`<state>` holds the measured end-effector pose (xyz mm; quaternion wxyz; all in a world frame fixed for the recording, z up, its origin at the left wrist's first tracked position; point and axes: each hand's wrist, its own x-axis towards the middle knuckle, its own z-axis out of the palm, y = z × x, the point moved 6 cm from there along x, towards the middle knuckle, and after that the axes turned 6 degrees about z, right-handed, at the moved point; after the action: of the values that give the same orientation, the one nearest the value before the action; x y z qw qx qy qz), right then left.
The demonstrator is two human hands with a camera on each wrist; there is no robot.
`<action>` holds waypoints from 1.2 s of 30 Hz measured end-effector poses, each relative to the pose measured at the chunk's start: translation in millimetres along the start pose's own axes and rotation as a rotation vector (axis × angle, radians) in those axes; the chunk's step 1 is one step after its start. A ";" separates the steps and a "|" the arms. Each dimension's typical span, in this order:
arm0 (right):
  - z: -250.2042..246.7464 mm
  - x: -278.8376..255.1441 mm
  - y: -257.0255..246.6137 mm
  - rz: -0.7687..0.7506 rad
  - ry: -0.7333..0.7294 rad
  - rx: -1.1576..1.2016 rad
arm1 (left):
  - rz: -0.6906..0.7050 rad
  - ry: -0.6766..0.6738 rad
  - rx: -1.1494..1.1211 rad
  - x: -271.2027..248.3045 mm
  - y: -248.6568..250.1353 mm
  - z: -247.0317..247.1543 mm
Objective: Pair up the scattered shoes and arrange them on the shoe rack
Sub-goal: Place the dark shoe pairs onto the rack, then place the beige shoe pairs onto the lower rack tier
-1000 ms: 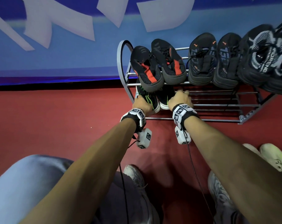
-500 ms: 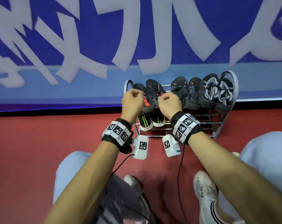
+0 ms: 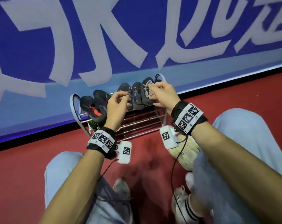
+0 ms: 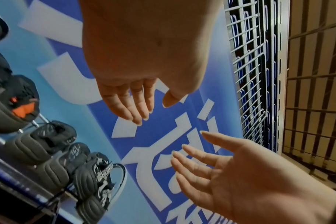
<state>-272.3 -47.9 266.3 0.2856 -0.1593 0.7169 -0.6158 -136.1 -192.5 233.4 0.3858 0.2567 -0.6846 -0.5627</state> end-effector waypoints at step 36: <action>-207.6 144.1 505.5 0.797 0.336 -0.771 | -0.959 -0.461 0.340 -202.8 -568.3 274.1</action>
<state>-448.9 129.4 -240.4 0.2992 0.1302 0.9295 -0.1719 -291.3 -9.8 -384.4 -0.1200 0.4680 -0.6390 -0.5985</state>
